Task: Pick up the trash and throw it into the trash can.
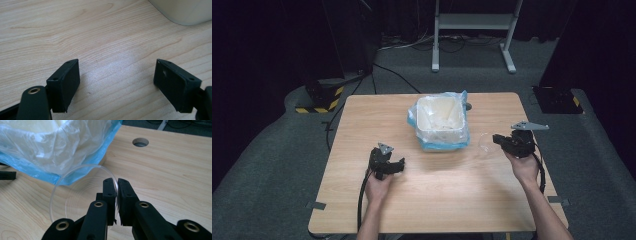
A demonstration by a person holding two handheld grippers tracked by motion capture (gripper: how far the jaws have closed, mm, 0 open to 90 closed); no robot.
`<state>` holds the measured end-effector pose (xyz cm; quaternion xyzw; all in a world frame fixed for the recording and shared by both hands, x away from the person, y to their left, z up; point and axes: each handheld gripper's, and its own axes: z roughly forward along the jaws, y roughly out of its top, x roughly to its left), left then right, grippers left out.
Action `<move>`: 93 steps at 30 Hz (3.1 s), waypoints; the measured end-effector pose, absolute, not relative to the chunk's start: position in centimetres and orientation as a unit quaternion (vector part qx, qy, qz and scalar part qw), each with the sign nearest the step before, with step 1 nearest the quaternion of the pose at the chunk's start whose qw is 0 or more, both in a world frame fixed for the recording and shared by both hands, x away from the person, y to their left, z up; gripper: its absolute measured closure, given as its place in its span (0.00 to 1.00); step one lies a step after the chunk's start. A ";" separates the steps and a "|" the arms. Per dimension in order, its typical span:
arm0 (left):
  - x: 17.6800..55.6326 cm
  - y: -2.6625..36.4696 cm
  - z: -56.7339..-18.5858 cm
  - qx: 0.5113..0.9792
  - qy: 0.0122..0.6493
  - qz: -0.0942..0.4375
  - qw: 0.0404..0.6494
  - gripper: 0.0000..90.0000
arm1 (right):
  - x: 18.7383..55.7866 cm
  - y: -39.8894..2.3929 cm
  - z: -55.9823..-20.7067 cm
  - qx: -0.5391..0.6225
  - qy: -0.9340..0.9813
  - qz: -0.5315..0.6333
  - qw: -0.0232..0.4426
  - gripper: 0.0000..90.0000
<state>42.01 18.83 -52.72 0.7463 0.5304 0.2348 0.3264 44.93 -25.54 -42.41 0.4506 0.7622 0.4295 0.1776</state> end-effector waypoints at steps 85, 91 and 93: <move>42.0 18.8 -52.7 0.747 0.530 0.235 0.326 0.23 | 50.2 -16.3 -30.5 0.358 0.784 0.482 0.159 0.94; 42.0 18.8 -52.7 0.747 0.530 0.233 0.327 0.23 | 51.5 -14.9 -31.8 0.367 0.790 0.465 0.156 0.94; 42.0 18.8 -52.7 0.747 0.530 0.233 0.327 0.23 | 51.8 -14.5 -32.2 0.370 0.793 0.458 0.156 0.94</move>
